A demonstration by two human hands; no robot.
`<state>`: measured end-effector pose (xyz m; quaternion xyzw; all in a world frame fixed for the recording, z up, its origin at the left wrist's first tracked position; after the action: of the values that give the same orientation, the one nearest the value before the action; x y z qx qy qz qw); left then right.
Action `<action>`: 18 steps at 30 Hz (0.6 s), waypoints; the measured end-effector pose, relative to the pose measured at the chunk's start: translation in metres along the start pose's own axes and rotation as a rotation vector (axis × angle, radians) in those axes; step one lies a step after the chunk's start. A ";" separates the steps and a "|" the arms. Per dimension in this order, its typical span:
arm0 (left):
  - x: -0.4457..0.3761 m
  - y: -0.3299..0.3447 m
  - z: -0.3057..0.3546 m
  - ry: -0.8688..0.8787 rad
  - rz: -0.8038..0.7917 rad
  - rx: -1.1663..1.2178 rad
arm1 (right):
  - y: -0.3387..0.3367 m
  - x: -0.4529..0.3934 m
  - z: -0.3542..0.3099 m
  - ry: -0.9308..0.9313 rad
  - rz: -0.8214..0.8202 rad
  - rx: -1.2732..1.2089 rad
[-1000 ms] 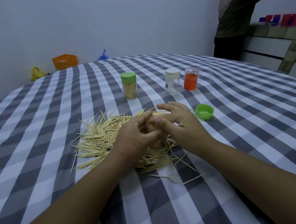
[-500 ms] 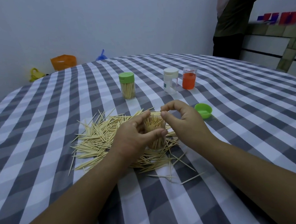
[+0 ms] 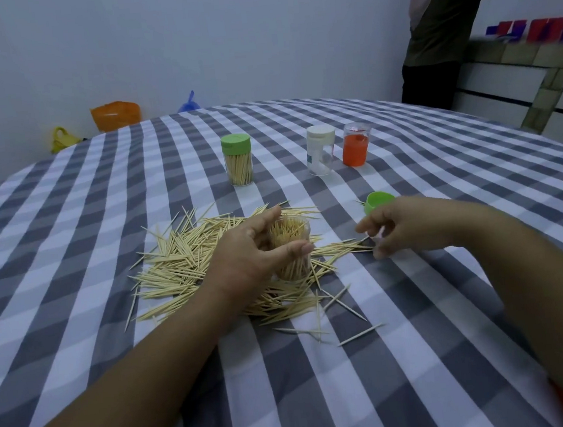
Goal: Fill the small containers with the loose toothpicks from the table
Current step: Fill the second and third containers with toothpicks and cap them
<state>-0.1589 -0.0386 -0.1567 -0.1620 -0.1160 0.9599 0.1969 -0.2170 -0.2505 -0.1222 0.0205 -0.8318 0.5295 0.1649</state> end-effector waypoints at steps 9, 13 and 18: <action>-0.001 -0.001 -0.001 0.000 0.022 0.006 | 0.010 -0.015 0.000 0.018 0.079 0.208; -0.003 -0.003 -0.001 -0.006 0.032 -0.004 | 0.015 -0.020 -0.005 -0.018 0.147 0.113; -0.003 -0.006 -0.001 0.019 0.063 -0.009 | 0.026 -0.024 -0.013 -0.124 0.190 -0.023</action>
<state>-0.1542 -0.0342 -0.1549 -0.1756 -0.1132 0.9636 0.1668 -0.1961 -0.2308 -0.1468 -0.0279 -0.8447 0.5308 0.0626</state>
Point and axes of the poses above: each hand's wrist, its own x-axis away from the middle knuckle, its own y-axis out of the palm, z = x × y, the point moved 3 cm from there along -x, towards the middle knuckle, and after that the axes turned 2 degrees about -x, right-handed, at the moved point
